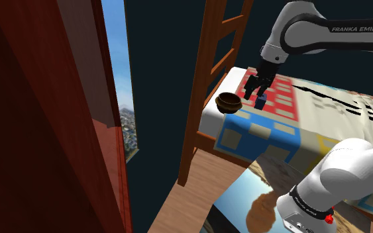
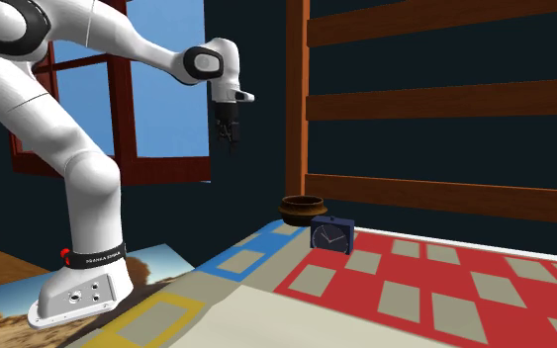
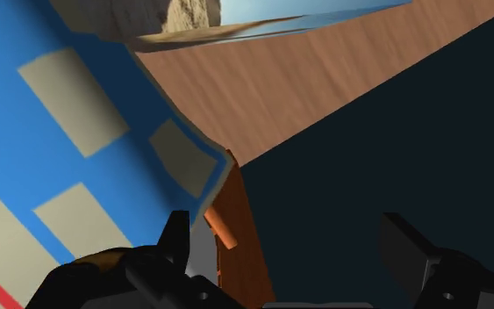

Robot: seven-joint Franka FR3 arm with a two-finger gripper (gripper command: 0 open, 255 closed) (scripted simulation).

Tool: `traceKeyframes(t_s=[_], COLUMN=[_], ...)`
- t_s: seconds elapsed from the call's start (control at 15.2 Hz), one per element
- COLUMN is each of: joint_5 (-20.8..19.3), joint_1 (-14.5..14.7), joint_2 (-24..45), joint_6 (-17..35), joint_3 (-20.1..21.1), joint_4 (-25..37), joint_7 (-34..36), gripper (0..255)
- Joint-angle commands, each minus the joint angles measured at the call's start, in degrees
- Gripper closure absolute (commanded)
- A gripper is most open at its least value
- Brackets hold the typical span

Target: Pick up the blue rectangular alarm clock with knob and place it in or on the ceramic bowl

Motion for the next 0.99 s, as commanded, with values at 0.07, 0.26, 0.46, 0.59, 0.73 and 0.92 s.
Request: traceKeyframes(t_s=[0.07, 0.26, 0.46, 0.59, 0.73, 0.92], joint_5=[-1.3, -2.3, -3.1, -3.4, -3.6, -3.5], joint_1=[-1.9, -3.7, -5.4, -6.4, -7.4, -8.9], joint_2=[3.9, 7.9, 12.1, 14.9, 17.8, 22.3], joint_6=[2.9, 5.6, 8.1, 9.7, 11.1, 13.2], joint_3=[-2.1, -4.3, -6.5, -8.0, -9.4, -11.6], joint_4=[0.8, 1.9, 3.4, 4.5, 5.9, 8.1], joint_7=[-0.7, -1.3, -2.1, -2.6, -3.1, -4.0], gripper=[0, 0, 0, 0, 0, 0])
